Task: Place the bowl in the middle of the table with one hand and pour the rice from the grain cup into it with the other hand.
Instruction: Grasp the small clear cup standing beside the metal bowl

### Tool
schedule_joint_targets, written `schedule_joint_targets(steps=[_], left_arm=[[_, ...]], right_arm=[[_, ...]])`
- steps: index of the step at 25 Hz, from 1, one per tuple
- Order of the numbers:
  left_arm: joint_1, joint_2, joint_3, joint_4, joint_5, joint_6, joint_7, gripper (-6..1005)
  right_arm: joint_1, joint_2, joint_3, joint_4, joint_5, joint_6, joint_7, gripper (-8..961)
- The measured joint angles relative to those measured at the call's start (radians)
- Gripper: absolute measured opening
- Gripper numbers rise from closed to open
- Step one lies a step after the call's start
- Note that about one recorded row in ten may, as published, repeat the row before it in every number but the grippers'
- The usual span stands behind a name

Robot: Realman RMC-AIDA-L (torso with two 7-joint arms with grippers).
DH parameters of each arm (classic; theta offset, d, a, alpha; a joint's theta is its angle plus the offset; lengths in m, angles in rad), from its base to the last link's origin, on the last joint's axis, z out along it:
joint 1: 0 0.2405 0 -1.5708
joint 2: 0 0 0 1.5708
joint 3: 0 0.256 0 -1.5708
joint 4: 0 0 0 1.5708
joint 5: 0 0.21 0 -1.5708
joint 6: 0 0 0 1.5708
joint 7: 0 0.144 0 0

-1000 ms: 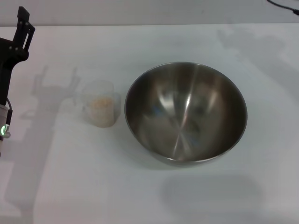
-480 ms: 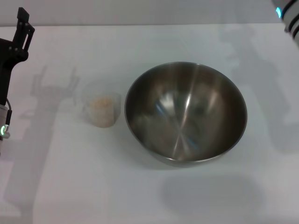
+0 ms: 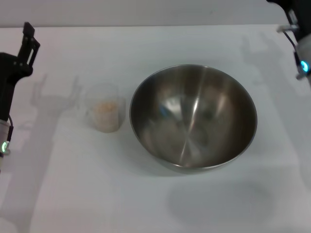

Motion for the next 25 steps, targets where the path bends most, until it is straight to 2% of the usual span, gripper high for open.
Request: schedule_joint_targets(steps=[3, 5, 10, 12, 19, 25], left_arm=[[0.011, 0.0, 0.017, 0.0, 0.0, -0.001, 0.001, 829], [0.026, 0.0, 0.061, 0.003, -0.001, -0.003, 0.005, 829], [0.058, 0.0, 0.152, 0.01, -0.003, -0.029, 0.015, 829], [0.062, 0.0, 0.162, 0.011, -0.003, -0.033, 0.017, 829], [0.113, 0.0, 0.269, 0.012, 0.0, -0.05, 0.047, 828], [0.111, 0.0, 0.291, 0.007, 0.001, -0.129, 0.052, 829]], right_arm=[[-0.008, 0.001, 0.009, 0.052, -0.003, -0.037, 0.027, 499], [-0.021, 0.004, 0.011, 0.134, -0.002, -0.117, 0.047, 544], [-0.027, 0.006, 0.023, 0.205, 0.001, -0.172, 0.05, 657], [-0.025, 0.005, 0.029, 0.212, 0.001, -0.169, 0.051, 702], [-0.002, -0.001, 0.04, 0.242, 0.002, -0.163, 0.046, 743], [0.026, -0.005, 0.048, 0.263, 0.002, -0.155, 0.044, 742]])
